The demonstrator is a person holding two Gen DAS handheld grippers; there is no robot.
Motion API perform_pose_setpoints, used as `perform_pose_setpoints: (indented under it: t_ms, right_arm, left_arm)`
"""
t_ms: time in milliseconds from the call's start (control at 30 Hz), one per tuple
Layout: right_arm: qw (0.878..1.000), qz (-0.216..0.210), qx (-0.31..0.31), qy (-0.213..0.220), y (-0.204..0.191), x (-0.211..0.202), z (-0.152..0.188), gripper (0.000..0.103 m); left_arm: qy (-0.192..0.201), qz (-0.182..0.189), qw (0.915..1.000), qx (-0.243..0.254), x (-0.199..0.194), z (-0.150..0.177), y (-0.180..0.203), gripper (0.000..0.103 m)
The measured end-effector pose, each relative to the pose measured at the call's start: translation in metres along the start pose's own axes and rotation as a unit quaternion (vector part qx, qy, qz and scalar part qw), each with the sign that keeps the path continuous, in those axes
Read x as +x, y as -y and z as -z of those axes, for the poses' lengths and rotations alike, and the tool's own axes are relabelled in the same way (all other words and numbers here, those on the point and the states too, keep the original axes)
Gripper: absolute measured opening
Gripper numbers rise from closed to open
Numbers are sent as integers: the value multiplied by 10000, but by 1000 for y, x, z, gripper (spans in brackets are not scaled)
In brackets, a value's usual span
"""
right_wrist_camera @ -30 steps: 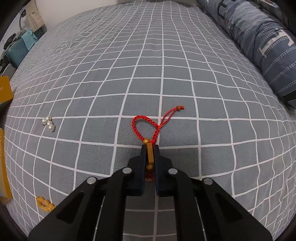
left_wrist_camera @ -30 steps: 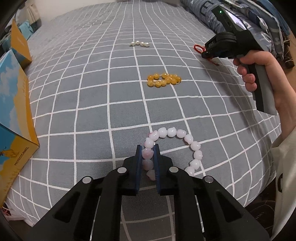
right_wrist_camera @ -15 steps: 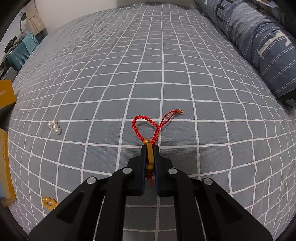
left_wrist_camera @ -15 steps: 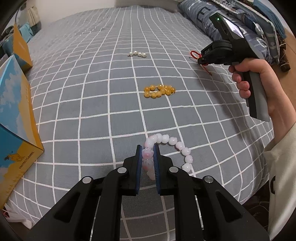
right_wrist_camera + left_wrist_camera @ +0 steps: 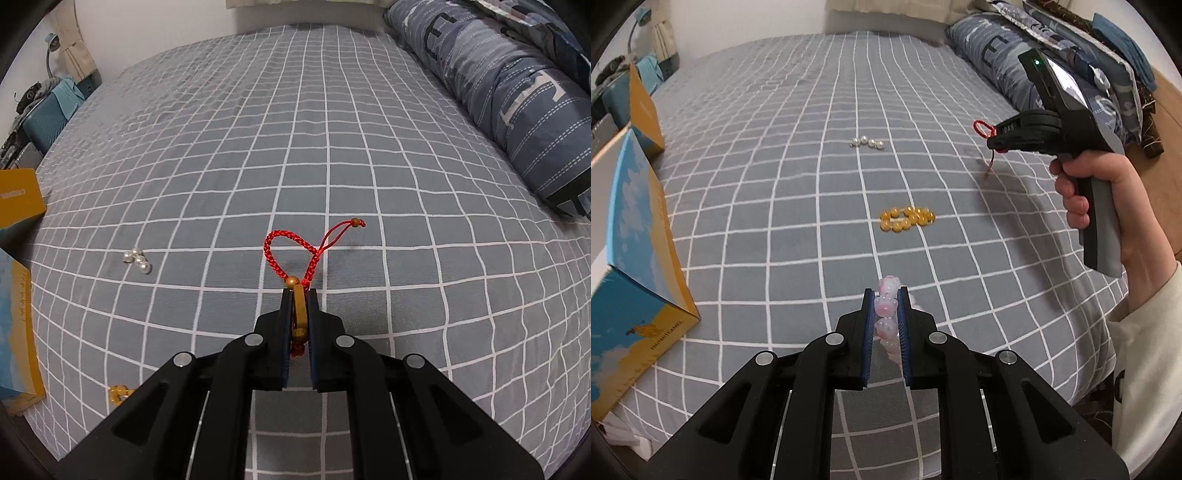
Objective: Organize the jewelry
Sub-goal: 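Carry both held bracelets over to the white box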
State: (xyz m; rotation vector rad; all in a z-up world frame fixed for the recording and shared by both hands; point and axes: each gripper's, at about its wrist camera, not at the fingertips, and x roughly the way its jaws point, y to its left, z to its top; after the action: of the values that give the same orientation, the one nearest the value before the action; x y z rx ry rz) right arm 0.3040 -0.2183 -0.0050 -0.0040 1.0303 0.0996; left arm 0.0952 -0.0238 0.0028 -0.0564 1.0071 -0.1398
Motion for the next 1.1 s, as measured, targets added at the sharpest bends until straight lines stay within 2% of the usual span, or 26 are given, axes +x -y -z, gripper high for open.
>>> perform_pose_setpoints:
  t_ms: [233, 700, 1100]
  right_arm:
    - [9999, -59, -4, 140, -5, -19, 4, 7]
    - [9991, -157, -60, 393, -31, -53, 14, 7]
    - [9956, -262, -499, 746, -90, -89, 17, 7]
  left_arm:
    - [138, -36, 9999, -93, -9, -11, -6, 12]
    - [393, -404, 9982, -200, -18, -33, -27, 12]
    - [693, -699, 9935, -572, -53, -55, -73, 12]
